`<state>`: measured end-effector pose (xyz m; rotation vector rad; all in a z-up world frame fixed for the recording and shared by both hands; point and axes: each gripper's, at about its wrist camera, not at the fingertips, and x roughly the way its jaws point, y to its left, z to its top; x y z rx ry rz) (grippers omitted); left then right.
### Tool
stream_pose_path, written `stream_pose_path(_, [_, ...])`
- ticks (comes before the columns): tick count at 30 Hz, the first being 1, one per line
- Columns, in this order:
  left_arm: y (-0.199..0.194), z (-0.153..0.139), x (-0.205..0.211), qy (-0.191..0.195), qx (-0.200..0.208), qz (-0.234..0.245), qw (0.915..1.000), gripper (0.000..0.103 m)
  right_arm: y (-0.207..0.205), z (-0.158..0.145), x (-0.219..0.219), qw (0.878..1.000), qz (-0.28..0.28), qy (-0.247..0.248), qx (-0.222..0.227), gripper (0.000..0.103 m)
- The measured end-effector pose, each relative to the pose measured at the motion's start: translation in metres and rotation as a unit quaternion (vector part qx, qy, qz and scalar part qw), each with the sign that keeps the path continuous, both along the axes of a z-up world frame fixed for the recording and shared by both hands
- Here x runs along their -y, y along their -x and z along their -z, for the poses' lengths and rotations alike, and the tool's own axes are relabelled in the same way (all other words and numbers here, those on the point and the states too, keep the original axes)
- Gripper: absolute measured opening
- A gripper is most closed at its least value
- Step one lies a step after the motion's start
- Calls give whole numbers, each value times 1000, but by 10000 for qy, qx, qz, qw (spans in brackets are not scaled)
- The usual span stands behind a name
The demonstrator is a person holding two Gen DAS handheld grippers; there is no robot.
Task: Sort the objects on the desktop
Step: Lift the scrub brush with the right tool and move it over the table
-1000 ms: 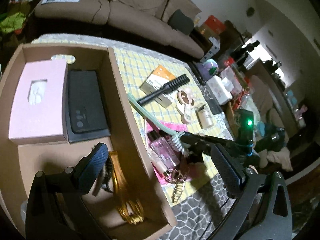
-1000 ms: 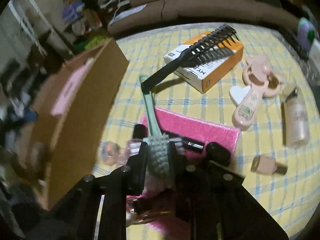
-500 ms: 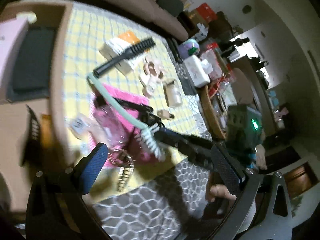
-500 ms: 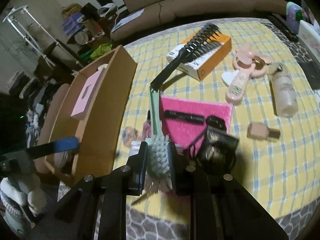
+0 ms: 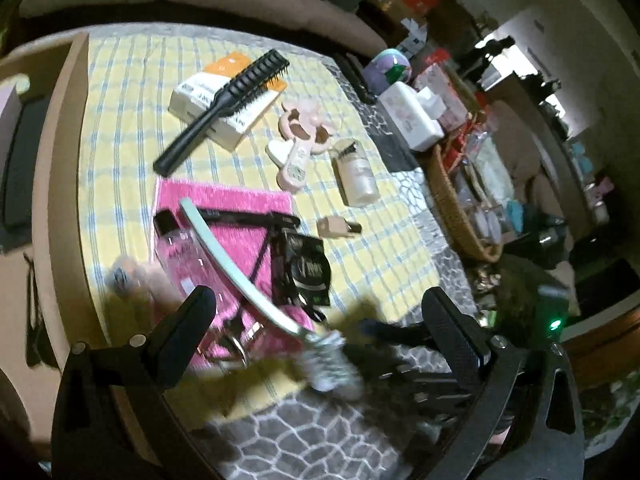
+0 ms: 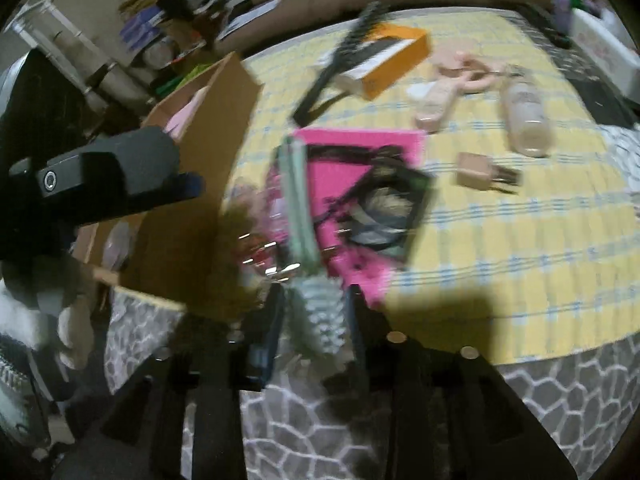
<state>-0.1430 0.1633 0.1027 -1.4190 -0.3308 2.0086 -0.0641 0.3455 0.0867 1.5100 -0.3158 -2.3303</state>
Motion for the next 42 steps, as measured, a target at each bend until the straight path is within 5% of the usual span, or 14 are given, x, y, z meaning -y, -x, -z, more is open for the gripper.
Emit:
stream_pose_path(3, [12,2,-13,268,-95,63,9996,103,4,-8,-28,9990,425,125,-111,57])
stream_pose_path(17, [10,39,-56,1028,-251,562,9928,103,17,-6,-98,9892,1444,-118,-215,60])
stream_pose_path(23, [-4,36,-58,1482,-775,655,9837,103,22,1,-88,9825,1315,-1314,-93,86])
stream_pose_path(27, [-9,29,-61,1663,-1006,736,9782,103,20,2,-82,9808,1229,-1507,-177,88])
stream_pose_path(35, [-17,16,-59,1620,-1163,712,9773,103,16,-16,-79,9815,1247,-1347,-540,88])
stream_pose_path(38, [-24,10,-50,1368,-1148,611,9820,103,11,-25,-80,9880,1086,-692,-850,90])
stream_pose_path(40, [-32,6,-41,1178,-1103,537,9854,103,13,-17,-86,9926,1057,-171,-573,99])
stream_pose_path(42, [-40,4,-33,1050,-1035,496,9878,103,15,-4,-83,9949,963,-289,-40,97])
